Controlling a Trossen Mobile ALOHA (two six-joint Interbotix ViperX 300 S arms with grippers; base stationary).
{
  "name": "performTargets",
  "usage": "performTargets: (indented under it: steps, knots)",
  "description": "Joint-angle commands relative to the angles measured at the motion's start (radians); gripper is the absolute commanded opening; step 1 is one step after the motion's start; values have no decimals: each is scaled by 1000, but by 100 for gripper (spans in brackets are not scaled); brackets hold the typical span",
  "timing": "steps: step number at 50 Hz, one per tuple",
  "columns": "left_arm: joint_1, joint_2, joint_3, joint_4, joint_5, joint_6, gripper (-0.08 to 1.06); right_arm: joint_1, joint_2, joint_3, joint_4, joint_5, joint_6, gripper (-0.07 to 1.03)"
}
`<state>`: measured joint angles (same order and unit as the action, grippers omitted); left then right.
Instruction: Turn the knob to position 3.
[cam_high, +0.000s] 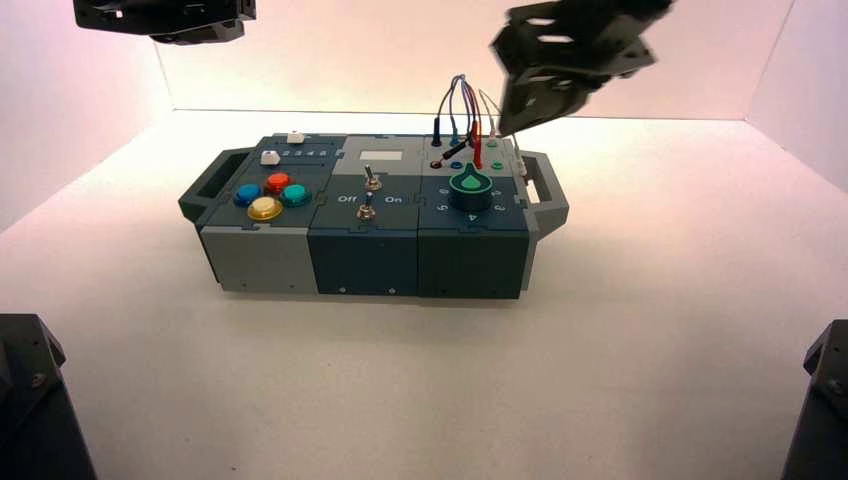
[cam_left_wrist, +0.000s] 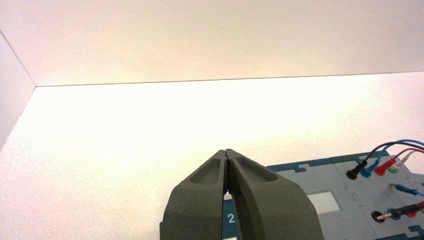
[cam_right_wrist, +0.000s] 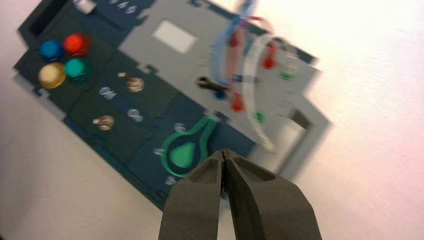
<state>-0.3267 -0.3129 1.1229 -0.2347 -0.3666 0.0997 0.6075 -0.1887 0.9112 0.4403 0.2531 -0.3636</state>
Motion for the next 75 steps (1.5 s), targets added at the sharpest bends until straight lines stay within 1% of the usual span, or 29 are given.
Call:
performTargets:
  steps: [1,10,14,44,58,75]
  knots:
    - [-5,0,-29,0,-5,3,-3,11,14,-46,-2,-8,-5,-2]
    - [-3,8,-29,0,-5,3,-3,18,44,-63,-3,-11,-5,-2]
    - [-5,9,-31,0,-5,3,-3,18,69,-75,-11,-31,-5,-2]
    - [-5,9,-31,0,-3,3,-3,20,206,-164,-15,-32,-5,-2]
    - [-5,9,-32,0,-5,3,-3,18,218,-166,-15,-40,-5,-2]
    - [-5,11,-31,0,-3,3,-3,17,216,-164,-34,-40,-5,-2]
